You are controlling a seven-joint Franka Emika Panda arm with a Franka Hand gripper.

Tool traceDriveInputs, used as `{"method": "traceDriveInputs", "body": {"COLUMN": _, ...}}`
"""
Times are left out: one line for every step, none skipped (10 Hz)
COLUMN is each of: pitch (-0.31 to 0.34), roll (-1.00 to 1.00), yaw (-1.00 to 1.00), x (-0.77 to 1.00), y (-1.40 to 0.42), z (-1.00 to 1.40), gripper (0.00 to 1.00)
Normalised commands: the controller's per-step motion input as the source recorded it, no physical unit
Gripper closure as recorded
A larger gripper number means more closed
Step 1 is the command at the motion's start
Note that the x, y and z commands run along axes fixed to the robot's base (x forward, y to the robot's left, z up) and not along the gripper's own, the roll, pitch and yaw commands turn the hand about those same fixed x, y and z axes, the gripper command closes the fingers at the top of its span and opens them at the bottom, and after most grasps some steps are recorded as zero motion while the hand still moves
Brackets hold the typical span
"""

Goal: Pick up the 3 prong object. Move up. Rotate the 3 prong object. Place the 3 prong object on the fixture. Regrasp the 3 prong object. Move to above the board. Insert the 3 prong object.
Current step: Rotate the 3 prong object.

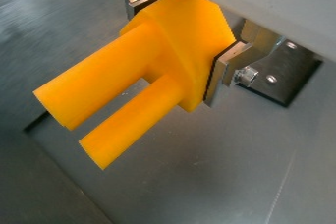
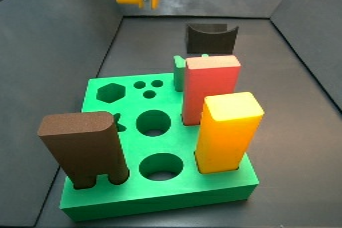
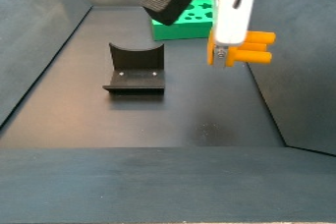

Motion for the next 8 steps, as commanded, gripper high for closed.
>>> {"method": "traceDriveInputs", "body": {"pitch": -0.004, "roll": 0.0, "yaw": -1.0, "x": 0.01, "y": 0.02, "z": -0.03, "gripper": 1.0}}
{"method": "traceDriveInputs", "body": {"pitch": -0.004, "roll": 0.0, "yaw": -1.0, "x": 0.01, "y": 0.02, "z": -0.03, "gripper": 1.0}}
{"method": "traceDriveInputs", "body": {"pitch": -0.004, "roll": 0.0, "yaw": -1.0, "x": 0.01, "y": 0.02, "z": -0.03, "gripper": 1.0}}
{"method": "traceDriveInputs", "body": {"pitch": -0.005, "roll": 0.0, "yaw": -1.0, "x": 0.01, "y": 0.02, "z": -0.03, "gripper": 1.0}}
{"method": "traceDriveInputs", "body": {"pitch": -0.005, "roll": 0.0, "yaw": -1.0, "x": 0.01, "y": 0.02, "z": -0.03, "gripper": 1.0}}
{"method": "traceDriveInputs", "body": {"pitch": -0.005, "roll": 0.0, "yaw": -1.0, "x": 0.01, "y": 0.02, "z": -0.03, "gripper": 1.0}}
{"method": "traceDriveInputs", "body": {"pitch": -0.005, "roll": 0.0, "yaw": -1.0, "x": 0.01, "y": 0.02, "z": -0.03, "gripper": 1.0}}
{"method": "traceDriveInputs", "body": {"pitch": -0.006, "roll": 0.0, "yaw": -1.0, "x": 0.01, "y": 0.02, "z": -0.03, "gripper": 1.0}}
